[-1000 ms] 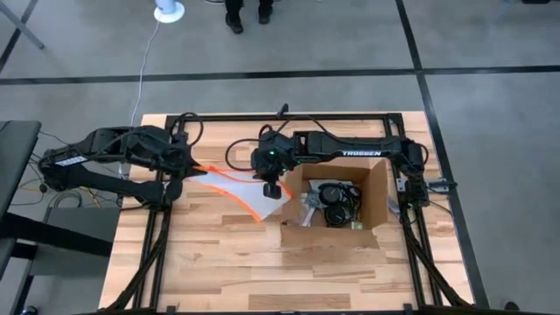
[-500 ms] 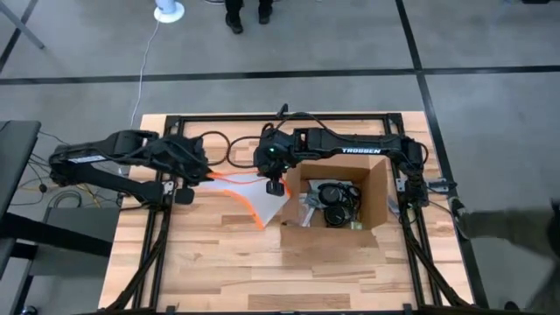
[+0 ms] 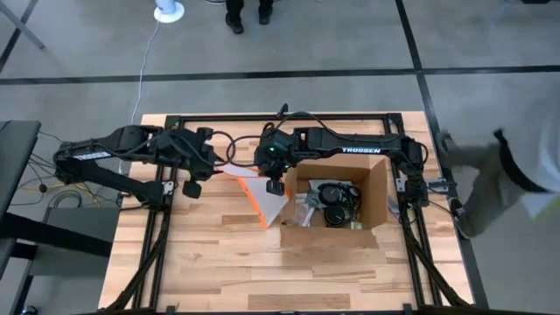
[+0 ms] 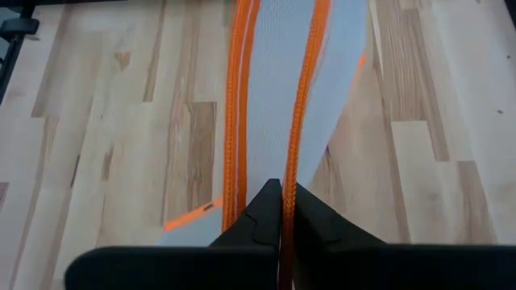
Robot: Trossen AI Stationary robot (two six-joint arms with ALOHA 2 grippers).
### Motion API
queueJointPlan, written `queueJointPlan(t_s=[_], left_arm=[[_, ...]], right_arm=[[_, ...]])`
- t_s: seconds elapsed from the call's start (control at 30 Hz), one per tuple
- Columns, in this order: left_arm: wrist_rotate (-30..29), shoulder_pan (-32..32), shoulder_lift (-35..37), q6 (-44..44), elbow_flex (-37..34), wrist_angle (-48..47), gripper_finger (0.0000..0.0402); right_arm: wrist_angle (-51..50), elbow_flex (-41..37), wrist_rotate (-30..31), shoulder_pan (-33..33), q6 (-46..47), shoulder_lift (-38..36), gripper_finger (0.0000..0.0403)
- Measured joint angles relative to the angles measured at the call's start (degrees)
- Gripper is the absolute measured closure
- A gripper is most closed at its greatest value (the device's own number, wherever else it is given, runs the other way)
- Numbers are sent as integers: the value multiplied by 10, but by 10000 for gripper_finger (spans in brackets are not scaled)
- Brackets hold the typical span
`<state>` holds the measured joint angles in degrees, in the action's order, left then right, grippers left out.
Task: Unpack boxes
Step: Open the white zip bag
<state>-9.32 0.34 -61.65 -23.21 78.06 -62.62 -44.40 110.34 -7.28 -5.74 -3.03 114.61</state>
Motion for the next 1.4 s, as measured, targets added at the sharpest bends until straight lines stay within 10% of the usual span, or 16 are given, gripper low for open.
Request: queueJointPlan(t_s=[1.4], left_arm=[[7,-11,-117,48,-37,39,286]], right_arm=[[-7,0,-2,-12,-16,-1,403]])
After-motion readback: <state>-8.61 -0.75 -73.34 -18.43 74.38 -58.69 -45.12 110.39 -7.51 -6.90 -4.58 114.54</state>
